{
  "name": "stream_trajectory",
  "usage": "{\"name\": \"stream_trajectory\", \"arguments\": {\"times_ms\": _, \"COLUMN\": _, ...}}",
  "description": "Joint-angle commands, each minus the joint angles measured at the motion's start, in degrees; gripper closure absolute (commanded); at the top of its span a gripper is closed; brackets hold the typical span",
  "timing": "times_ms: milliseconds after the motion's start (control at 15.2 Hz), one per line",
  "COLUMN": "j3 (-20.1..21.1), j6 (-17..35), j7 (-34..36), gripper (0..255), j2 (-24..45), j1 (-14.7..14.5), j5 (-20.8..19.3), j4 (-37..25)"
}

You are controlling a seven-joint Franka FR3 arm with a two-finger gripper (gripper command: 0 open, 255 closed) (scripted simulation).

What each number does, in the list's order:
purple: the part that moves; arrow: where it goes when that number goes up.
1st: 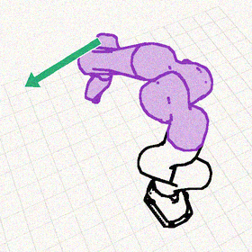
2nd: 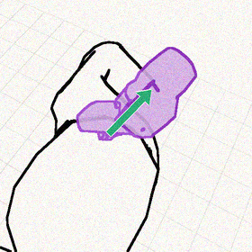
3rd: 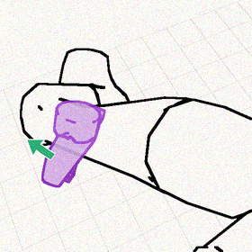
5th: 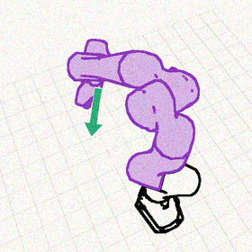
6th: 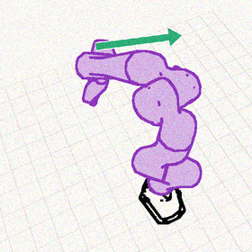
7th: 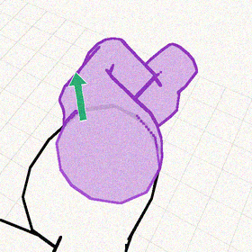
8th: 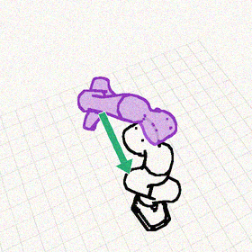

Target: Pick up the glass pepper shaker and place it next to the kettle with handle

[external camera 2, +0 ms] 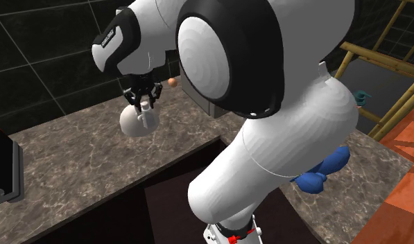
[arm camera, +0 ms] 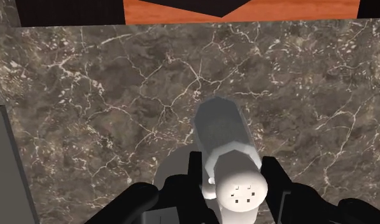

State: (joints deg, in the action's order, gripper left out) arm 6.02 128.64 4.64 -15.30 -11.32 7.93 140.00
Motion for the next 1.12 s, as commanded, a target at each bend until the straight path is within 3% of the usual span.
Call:
{"name": "stream_trajectory", "arguments": {"times_ms": 0, "j3": 0.0, "j6": 1.7, "j7": -0.1, "gripper": 255, "j2": 0.8, "j1": 0.0, "j5": 0.1, "j4": 0.8}}
{"name": "stream_trajectory", "arguments": {"times_ms": 1056, "j3": 0.4, "j6": 15.4, "j7": -1.4, "gripper": 255, "j2": 9.4, "j1": -0.3, "j5": 0.9, "j4": 6.0}}
